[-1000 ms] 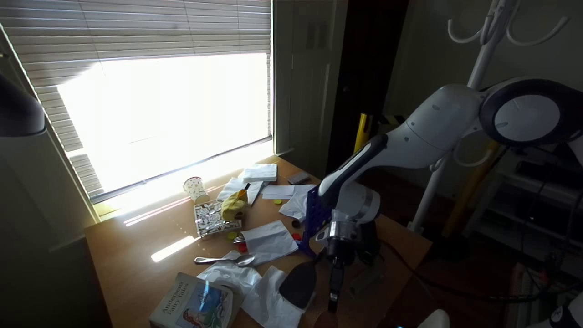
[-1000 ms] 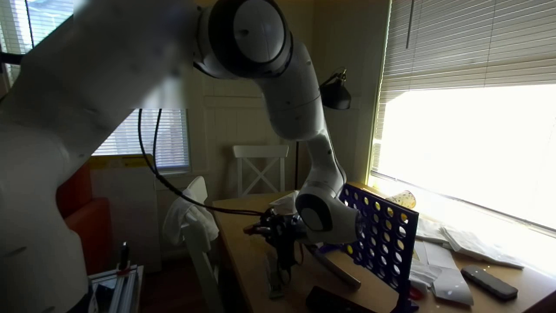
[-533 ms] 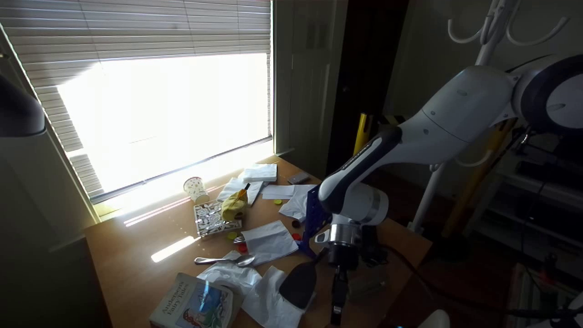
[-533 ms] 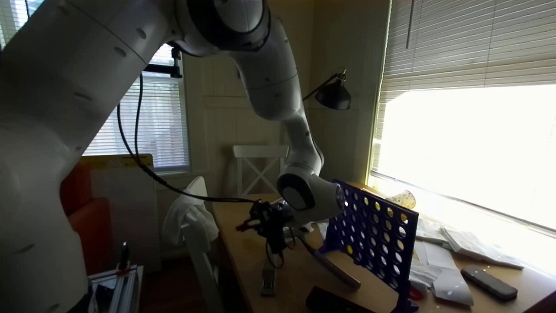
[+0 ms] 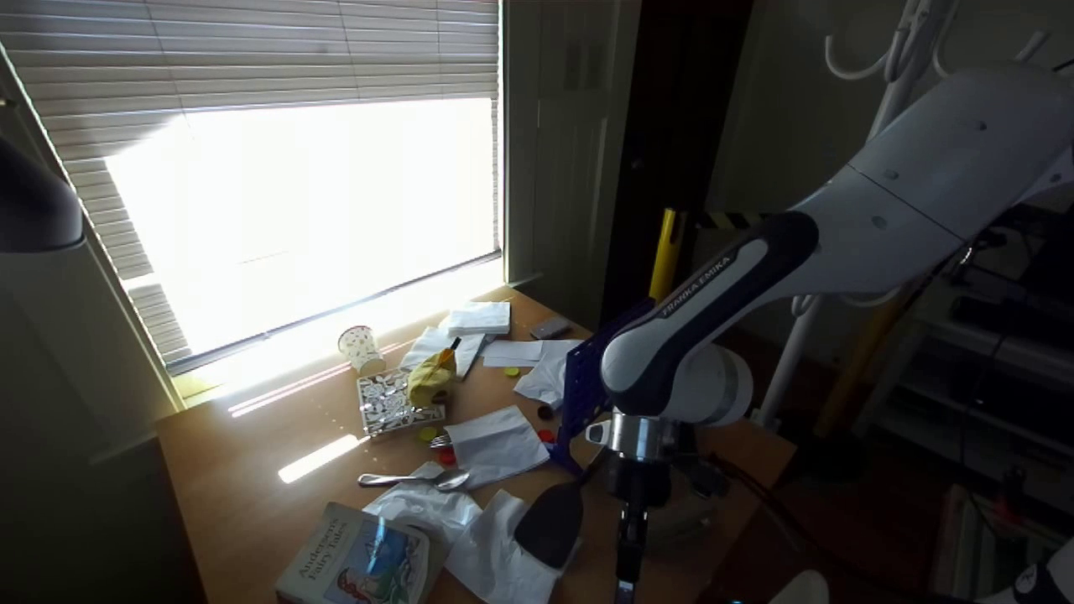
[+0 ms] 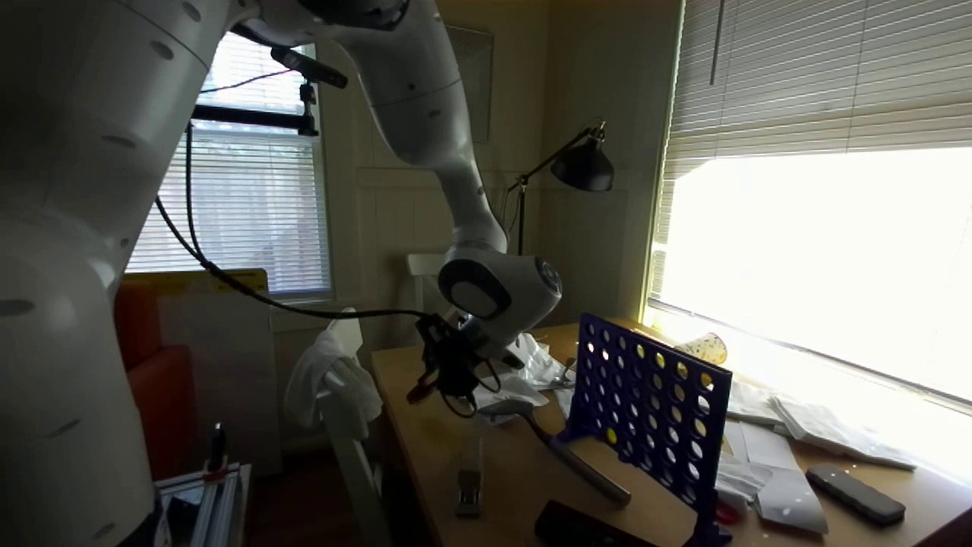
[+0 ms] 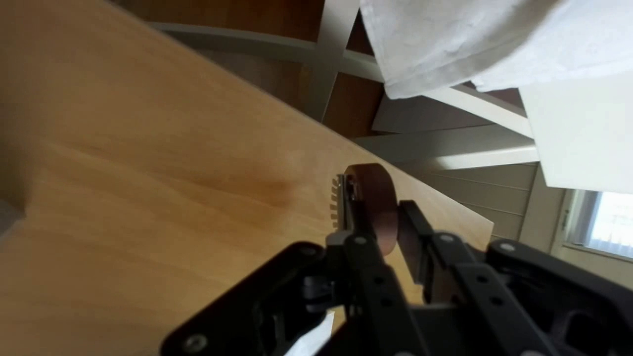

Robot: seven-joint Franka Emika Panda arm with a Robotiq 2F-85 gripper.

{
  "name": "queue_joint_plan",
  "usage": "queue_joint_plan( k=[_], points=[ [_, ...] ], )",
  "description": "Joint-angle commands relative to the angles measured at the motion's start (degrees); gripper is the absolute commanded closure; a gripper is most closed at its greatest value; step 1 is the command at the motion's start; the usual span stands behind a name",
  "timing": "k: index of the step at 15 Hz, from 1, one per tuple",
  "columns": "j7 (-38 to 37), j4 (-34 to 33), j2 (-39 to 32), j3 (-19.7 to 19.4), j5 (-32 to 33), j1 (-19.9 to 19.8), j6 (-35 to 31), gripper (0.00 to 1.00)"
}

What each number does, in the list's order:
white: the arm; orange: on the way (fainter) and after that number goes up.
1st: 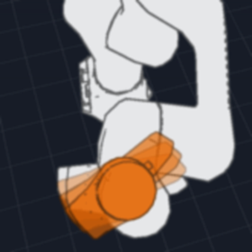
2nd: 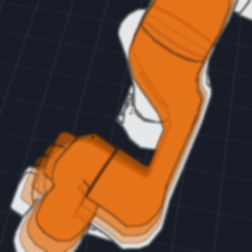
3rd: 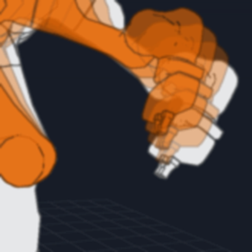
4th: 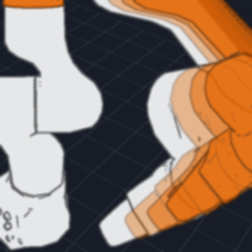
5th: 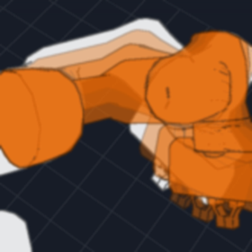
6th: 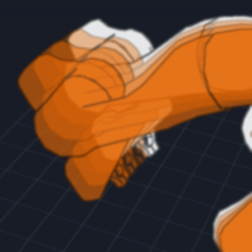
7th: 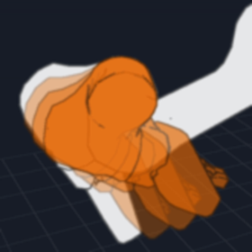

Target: Turn the brown object on the table

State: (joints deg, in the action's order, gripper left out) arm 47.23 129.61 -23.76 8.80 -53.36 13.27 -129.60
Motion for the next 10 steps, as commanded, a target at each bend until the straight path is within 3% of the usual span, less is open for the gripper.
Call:
queue_joint_plan(
  k=[1, 2, 3, 4, 10],
  points=[
    [-14.14, 5.19, 7.03, 1.02, 8.63, 3.03, -6.01, 0.95],
    [-17.73, 5.90, 8.61, -1.05, 10.86, 5.88, -6.45, 0.95],
    [-22.30, 6.58, 10.07, 0.06, 14.74, 5.38, -7.19, 0.95],
    [-26.20, 7.11, 11.80, -2.11, 17.59, 8.14, -7.02, 0.95],
    [-51.21, 6.98, 17.54, -9.46, 39.02, 15.77, -2.70, 0.95]
  ],
)
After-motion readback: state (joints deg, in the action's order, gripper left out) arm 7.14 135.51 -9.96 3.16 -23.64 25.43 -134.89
